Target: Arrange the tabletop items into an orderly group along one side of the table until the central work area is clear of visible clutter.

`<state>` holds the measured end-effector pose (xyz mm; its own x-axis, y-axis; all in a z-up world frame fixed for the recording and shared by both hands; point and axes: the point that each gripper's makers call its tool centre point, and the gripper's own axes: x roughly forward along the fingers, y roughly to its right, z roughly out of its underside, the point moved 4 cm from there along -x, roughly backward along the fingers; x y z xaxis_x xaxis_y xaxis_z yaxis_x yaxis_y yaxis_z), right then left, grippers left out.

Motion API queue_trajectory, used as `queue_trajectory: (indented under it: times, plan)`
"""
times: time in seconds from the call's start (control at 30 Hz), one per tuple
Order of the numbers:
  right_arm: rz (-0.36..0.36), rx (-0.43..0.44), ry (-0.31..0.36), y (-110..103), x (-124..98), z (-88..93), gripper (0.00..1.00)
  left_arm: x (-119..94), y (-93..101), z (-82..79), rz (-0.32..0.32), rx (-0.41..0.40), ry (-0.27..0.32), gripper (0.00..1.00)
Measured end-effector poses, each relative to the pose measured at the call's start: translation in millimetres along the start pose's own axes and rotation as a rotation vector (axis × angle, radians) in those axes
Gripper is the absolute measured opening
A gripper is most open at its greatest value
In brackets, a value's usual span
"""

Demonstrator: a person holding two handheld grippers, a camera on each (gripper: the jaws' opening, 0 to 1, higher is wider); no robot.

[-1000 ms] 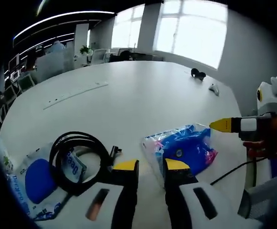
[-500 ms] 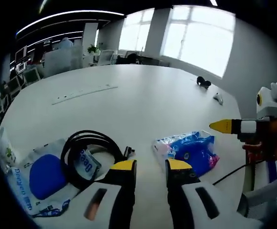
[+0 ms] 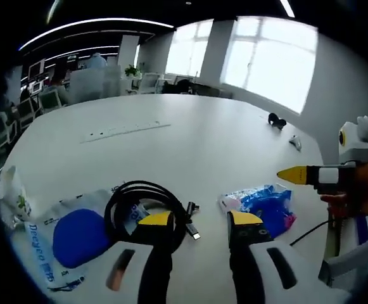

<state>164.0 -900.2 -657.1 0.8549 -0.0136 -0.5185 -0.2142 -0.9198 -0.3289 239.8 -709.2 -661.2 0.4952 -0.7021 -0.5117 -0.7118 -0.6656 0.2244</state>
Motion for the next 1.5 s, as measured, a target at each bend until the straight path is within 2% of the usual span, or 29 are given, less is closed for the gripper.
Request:
queue_trajectory:
  times: [0.33, 0.77, 1.23, 1.5]
  plan:
    - [-0.009, -0.030, -0.009, -4.9, 2.1, 0.3, 0.45, -7.3, -12.9, 0.8, -0.031, -0.016, 0.014, 0.41]
    - [-0.067, -0.093, -0.050, -25.0, 13.6, -2.1, 0.54, -14.1, -26.8, 0.0, -0.064, -0.037, 0.024, 0.50]
    - [-0.145, -0.225, -0.095, -57.1, 36.2, -10.4, 0.61, -26.3, -55.0, 5.6, -0.126, -0.056, 0.017, 0.58]
    - [-0.194, -0.293, -0.120, -77.5, 50.6, -14.2, 0.61, -31.8, -69.4, 5.2, -0.161, -0.062, 0.023, 0.62]
